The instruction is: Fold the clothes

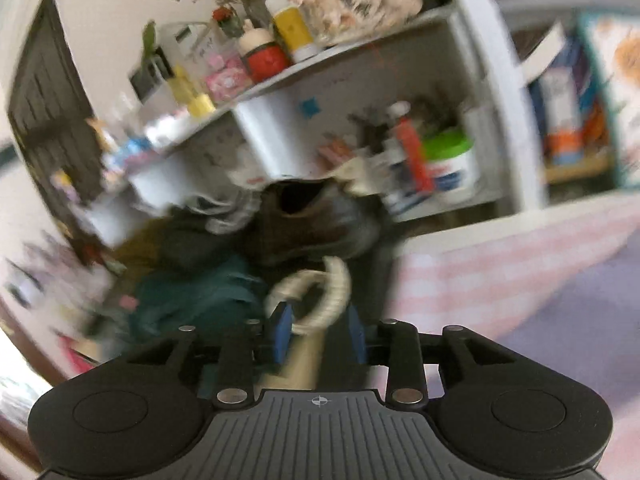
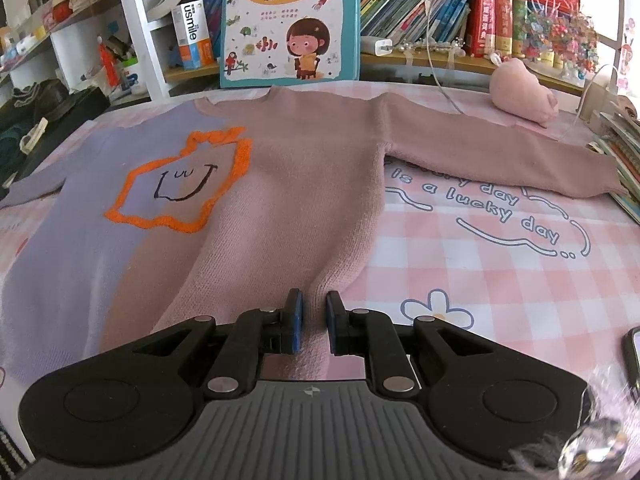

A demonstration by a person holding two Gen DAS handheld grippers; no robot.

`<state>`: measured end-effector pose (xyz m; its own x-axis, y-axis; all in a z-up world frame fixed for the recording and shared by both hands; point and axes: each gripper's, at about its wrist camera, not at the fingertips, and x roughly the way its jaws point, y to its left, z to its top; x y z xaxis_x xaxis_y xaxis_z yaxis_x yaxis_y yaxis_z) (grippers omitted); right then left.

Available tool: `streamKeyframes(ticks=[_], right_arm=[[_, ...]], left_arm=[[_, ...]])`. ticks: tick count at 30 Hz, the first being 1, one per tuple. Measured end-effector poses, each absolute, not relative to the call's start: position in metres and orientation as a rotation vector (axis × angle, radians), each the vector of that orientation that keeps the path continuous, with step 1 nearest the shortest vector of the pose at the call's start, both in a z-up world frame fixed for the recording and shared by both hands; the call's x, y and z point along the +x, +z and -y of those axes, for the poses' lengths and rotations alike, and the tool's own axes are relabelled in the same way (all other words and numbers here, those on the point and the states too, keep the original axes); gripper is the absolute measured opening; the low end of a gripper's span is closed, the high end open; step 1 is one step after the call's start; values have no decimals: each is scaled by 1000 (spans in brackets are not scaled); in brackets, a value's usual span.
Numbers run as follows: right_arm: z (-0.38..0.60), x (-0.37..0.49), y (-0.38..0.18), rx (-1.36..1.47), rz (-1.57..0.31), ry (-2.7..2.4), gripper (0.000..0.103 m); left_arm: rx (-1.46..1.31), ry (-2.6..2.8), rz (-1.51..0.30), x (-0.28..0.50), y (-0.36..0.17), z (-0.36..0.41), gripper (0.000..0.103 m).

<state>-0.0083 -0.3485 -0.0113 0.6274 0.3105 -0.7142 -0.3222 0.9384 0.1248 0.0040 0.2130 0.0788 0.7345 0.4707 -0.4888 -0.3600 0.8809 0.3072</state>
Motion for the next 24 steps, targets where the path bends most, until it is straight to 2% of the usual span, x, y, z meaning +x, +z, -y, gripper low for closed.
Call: streamKeyframes(ticks=[6,8,9,10,14,18,20,21,22,24], right_arm=[[359,5,-3,20,-799,342,24],[362,11,2,40,-774,333,30],[363,15,3,54,-764,329,32],[364,19,3,71,-756,325,32],[364,35,-2,130,-750,315,32],[359,41,-14,147,-755,279,31],[354,38,-15,110,-743,261,25],[352,36,-14,96,-740,258,13],[350,34,-14,97,-740,263,8],[347,28,-15,138,-750,300,7]], left_arm=[[-98,45,-686,-11,29,-147,38],[-133,-21,-720,-8,11,-125,42],[-128,-31,-731,-6,5,-116,47],[-121,-38,-741,-4,-1,-108,50],[-129,-105,-765,5,-15,-91,50],[-134,-123,-745,11,-18,-84,41],[-112,-117,-732,15,-19,-81,28],[-102,-114,-725,17,-20,-79,17],[-88,-108,-720,20,-20,-79,11],[-60,-93,-711,26,-21,-80,9]])
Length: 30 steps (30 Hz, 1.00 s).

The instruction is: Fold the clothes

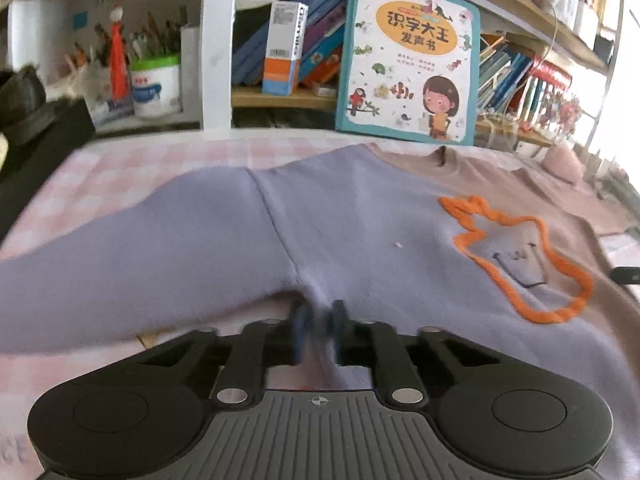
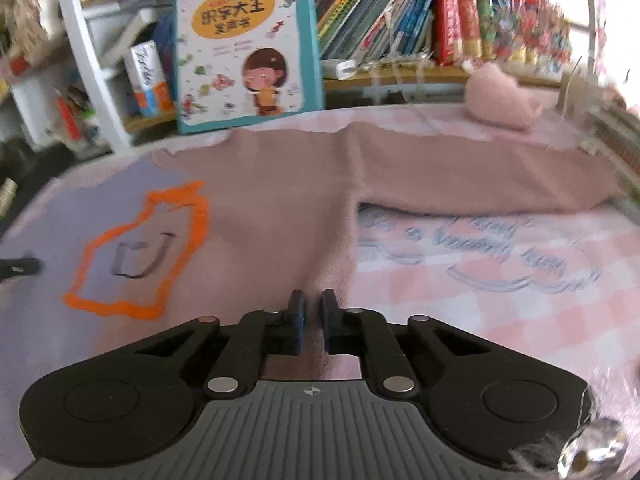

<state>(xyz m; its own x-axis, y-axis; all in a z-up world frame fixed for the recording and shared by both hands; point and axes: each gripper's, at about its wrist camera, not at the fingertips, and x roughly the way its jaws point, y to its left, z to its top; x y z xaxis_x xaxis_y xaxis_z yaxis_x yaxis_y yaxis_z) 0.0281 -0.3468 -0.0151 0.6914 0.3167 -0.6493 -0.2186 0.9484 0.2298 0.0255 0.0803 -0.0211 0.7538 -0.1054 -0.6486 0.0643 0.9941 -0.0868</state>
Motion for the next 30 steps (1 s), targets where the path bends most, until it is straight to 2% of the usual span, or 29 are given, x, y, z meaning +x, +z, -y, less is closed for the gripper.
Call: streamKeyframes(ticks=[5,19,23,26,29,30], right_arm=[[326,7,-14,123,-760,406,7],[363,7,-14,82,-726,184,4],[371,7,-16,31,-718,93,0],[386,7,-17,125,-746,135,1],[396,9,-11,227,-723,177,3],[396,10,-9,244,-717,189,9]], left_arm=[[20,-33,-714,27,-17,-80,4],[-23,-102,-728,6,-15,-69,4],[-8,-105,-726,8,-15,-66,4],[-12,-102,-731,8,-15,-67,5],[-50,-88,-734,8,-13,-73,13],[-65,-80,-733,7,-12,-75,15]])
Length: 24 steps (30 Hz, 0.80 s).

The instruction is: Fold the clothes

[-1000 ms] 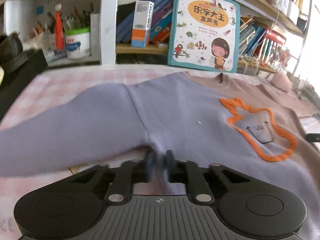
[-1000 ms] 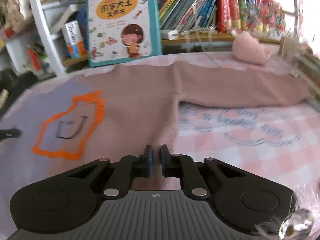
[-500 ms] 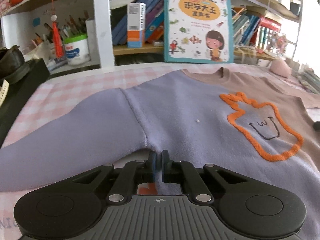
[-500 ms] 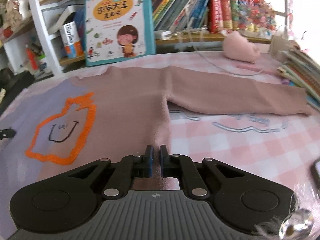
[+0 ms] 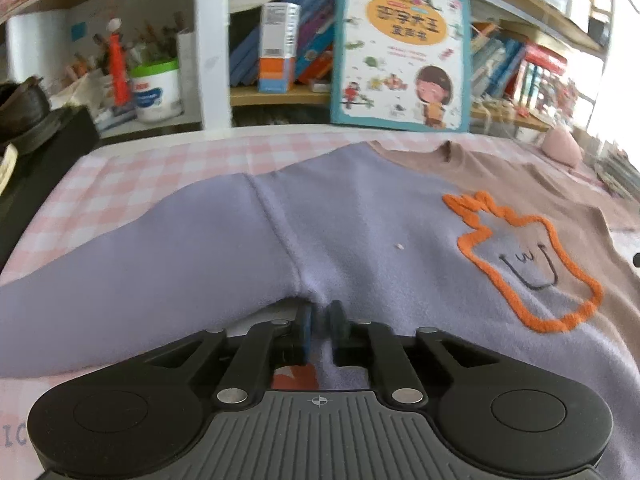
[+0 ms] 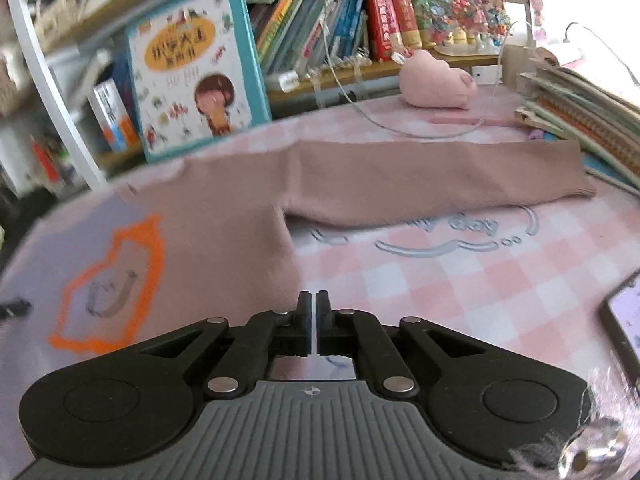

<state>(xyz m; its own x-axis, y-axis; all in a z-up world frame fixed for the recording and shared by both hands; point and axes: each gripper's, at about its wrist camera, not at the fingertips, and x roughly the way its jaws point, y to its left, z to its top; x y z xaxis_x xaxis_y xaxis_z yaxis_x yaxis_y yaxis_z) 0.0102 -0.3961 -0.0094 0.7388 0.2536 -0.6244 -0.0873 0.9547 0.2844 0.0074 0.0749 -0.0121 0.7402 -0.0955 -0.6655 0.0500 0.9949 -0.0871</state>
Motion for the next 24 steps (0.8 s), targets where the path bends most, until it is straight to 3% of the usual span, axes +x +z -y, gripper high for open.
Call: streamKeyframes(ticks=[1,3,6,9,11,13,15,24], right_arm=[[394,13,-8,248,-715,200,21],[386,21,-8,239,-718,218,35],[374,34,-11,199,-731,229,35],[368,47,-17,186,-741,245,32],[365,55,-20,171,-732,233,24],[365,60,-22,167,-725,227,10],[366,61,-23,166,-715,223,6],[375,63,-26,192,-687,186,5]], left_arm=[[-86,-78,-731,7,-12,-77,17],[-136,-84,-730,5,-12,-81,18],[-157,-87,-731,5,-17,-81,17],[-164,-47,-713,12,-20,-82,18],[-206,-34,-703,18,-21,-87,18],[-218,-27,-692,25,-23,-88,11],[-208,-22,-682,32,-25,-86,8],[-182,-37,-672,51,-27,-79,8]])
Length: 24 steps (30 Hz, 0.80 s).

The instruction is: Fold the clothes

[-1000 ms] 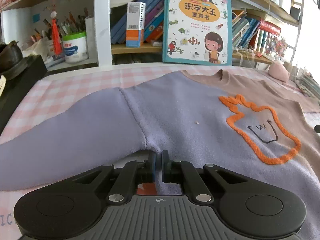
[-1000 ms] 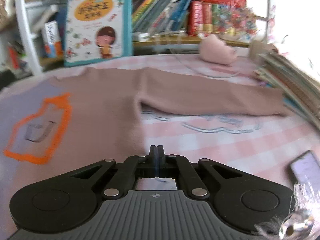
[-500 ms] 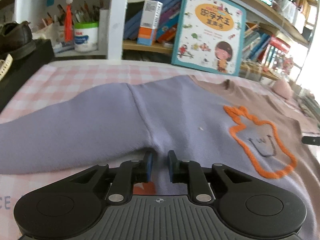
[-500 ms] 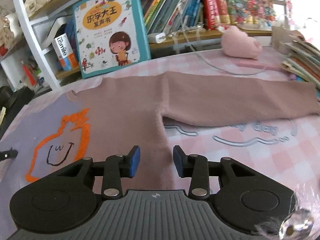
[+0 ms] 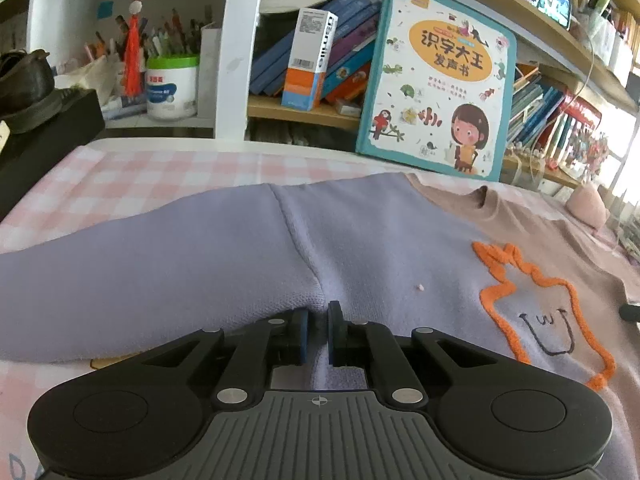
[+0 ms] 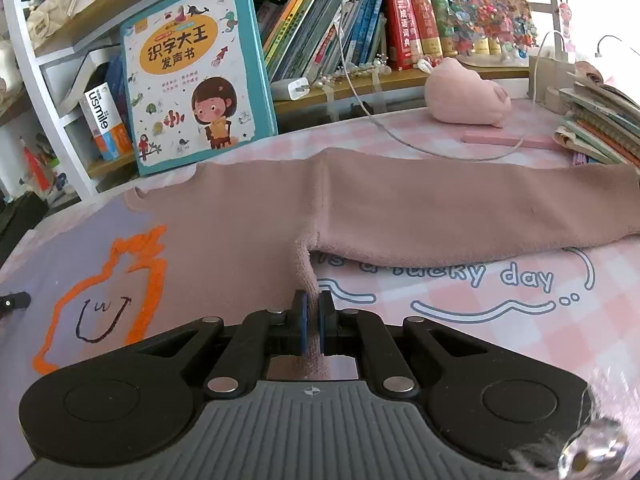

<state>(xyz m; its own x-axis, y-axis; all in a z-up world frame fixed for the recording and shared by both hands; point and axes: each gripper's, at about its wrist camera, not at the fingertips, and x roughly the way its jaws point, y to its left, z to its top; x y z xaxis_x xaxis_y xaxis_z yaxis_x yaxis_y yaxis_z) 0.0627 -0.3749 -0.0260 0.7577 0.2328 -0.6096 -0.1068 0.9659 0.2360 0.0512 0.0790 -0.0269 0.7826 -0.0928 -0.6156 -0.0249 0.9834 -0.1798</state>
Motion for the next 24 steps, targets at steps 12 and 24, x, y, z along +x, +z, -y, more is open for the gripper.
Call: streamKeyframes(ticks=[12,24], right_arm=[[367,66,-27,192,-681,184,6],[360,41,-25,136,-673,160,9]], left_arm=[[-207,-34,-676,54,-28,-88,9],[-185,-44,-662,18,-28,-83,6]])
